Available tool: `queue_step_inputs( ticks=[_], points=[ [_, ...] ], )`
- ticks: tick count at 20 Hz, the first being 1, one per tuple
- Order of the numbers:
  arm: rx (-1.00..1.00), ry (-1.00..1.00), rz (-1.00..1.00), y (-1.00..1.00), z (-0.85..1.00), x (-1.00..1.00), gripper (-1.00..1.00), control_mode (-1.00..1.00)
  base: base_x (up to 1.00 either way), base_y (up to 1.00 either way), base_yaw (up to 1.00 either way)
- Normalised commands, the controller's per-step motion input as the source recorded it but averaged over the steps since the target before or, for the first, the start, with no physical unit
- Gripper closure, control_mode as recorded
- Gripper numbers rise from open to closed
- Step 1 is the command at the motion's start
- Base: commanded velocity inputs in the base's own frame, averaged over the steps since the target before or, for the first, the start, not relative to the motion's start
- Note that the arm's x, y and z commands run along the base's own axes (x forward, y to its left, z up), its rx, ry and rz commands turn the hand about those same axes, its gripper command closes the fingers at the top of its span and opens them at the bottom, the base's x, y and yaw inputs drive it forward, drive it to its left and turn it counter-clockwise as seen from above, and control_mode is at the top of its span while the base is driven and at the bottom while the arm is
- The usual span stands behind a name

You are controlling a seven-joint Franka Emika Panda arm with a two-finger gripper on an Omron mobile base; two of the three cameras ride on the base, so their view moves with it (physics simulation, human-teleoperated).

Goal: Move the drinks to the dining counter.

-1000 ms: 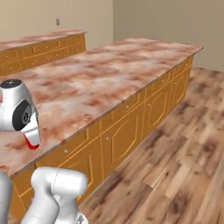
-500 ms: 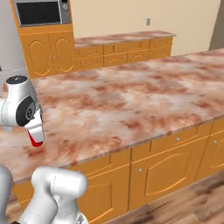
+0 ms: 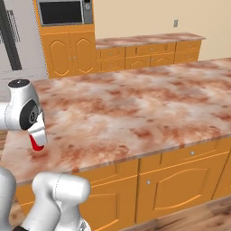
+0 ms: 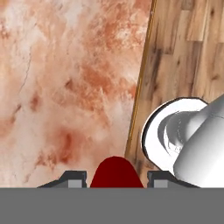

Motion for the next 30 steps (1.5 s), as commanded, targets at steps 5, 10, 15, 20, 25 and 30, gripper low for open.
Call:
queue_step_inputs(
  ticks=[5,10,15,20,25,30],
  points=[
    [0.0,0.03,0.3,0.0,-0.02,0.46,1.0,-1.0,0.0,0.0,0.0],
    [-0.01,0.03,0.39,0.0,-0.04,0.59,1.0,-1.0,0.0,0.0,0.0],
    [-0.19,-0.05,0.14,0.37,-0.21,0.42,1.0,-1.0,0.0,0.0,0.0],
    [-0.21,-0.01,0.08,0.55,-0.36,0.54,1.0,-1.0,0.0,0.0,0.0],
    [-0.04,0.0,0.1,0.11,-0.49,0.55,1.0,-1.0,0.0,0.0,0.0],
    [0.0,0.0,0.1,0.04,-0.55,0.35,1.0,-1.0,0.0,0.0,0.0]
  ],
)
